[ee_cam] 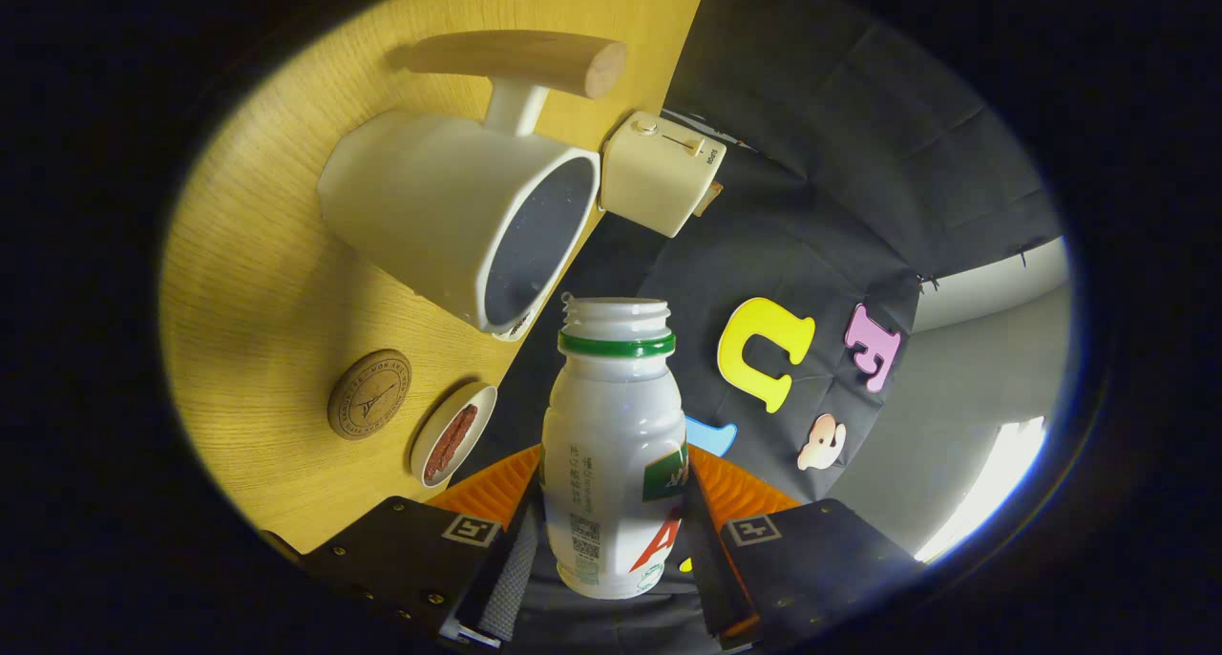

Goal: Take the bottle from table, then pour the juice into the cup, finally place the bottle on the coaster

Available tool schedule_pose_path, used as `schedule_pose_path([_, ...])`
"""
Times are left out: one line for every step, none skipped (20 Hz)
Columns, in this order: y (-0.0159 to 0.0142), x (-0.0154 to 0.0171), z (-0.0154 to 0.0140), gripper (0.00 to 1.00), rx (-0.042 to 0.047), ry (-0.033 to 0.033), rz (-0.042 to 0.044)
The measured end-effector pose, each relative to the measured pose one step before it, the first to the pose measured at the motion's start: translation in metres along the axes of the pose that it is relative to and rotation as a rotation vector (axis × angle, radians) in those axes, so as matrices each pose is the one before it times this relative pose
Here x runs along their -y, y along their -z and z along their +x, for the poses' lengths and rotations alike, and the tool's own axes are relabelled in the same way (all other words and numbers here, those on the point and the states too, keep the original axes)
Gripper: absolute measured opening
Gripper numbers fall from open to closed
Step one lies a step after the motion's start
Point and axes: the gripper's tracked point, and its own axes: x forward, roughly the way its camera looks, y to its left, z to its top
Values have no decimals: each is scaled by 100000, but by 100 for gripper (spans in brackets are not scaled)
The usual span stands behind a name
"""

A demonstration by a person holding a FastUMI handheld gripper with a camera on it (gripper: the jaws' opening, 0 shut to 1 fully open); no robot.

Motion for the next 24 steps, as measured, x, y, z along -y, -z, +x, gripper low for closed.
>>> schedule_pose_path([-81,-50,14,71,241,-172,78])
schedule_pose_path([-79,67,7,71,123,42,234])
schedule_pose_path([-76,-80,38,71,130,-226,523])
schedule_pose_path([-17,-62,-58,71,275,-283,1027])
schedule_pose_path([-86,-126,-44,71,273,-345,1208])
schedule_pose_path([-41,-62,-55,71,191,-254,1211])
schedule_pose_path([-86,-12,12,71,327,-179,1288])
schedule_pose_path([-10,-38,-113,71,297,-297,1618])
schedule_pose_path([-72,-41,-28,71,421,-349,1927])
schedule_pose_path([33,-96,3,71,190,-398,1982])
schedule_pose_path([17,-89,-34,71,180,-624,2187])
schedule_pose_path([43,-121,-64,71,212,-725,2236])
schedule_pose_path([6,-155,11,71,235,-841,2223])
schedule_pose_path([25,-154,-98,71,99,-773,2208])
schedule_pose_path([14,-82,37,71,156,-565,2306])
schedule_pose_path([14,-59,-64,71,256,-360,2541])
schedule_pose_path([43,0,-42,71,190,-150,2629])
schedule_pose_path([65,-57,-116,71,311,-407,2685])
schedule_pose_path([-28,-30,95,71,104,-483,2639])
schedule_pose_path([133,-47,-23,71,-2,-551,2756])
schedule_pose_path([18,-50,72,71,-26,-731,2559])
schedule_pose_path([103,-24,-48,71,-19,-709,2789])
schedule_pose_path([153,-16,-61,71,-100,-317,2929])
schedule_pose_path([239,55,-186,71,-278,-194,3182])
